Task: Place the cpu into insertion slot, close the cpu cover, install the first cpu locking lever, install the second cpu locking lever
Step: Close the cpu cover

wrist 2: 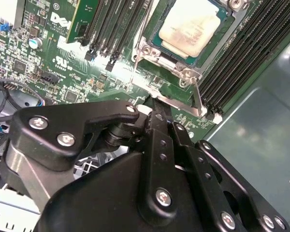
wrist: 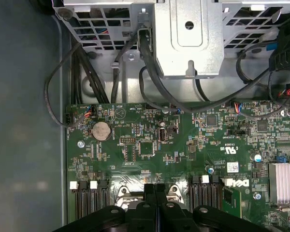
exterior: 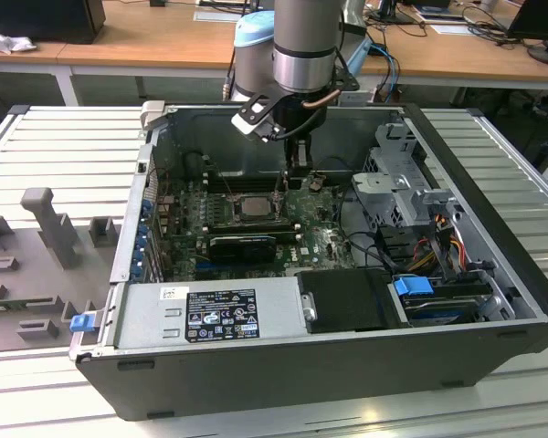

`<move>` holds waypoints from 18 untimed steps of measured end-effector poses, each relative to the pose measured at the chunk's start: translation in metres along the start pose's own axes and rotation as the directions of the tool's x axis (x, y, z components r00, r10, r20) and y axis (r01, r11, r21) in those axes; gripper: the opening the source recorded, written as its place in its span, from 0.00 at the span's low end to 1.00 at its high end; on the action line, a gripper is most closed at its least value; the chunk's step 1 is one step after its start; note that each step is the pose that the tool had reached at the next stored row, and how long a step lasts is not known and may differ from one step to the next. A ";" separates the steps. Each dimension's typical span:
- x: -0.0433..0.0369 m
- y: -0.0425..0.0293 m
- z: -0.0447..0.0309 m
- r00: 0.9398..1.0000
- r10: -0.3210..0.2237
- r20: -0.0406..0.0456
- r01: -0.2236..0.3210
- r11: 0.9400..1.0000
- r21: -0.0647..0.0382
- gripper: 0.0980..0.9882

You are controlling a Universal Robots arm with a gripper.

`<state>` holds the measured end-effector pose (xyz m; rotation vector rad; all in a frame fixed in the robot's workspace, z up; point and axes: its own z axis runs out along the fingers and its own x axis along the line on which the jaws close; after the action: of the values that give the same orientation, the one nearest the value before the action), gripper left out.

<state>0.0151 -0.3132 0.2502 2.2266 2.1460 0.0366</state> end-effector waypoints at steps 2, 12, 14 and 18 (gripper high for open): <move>-0.0001 -0.0016 0.0000 1.000 0.000 0.000 0.000 1.000 0.000 0.01; -0.0010 -0.0262 -0.0003 1.000 0.000 -0.001 0.000 1.000 0.000 0.01; -0.0012 -0.0343 0.0022 1.000 0.000 -0.001 0.000 1.000 0.000 0.01; -0.0014 -0.0443 0.0087 1.000 0.000 -0.001 0.000 1.000 0.000 0.01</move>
<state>-0.0287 -0.3132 0.2392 2.2273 2.1464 0.0380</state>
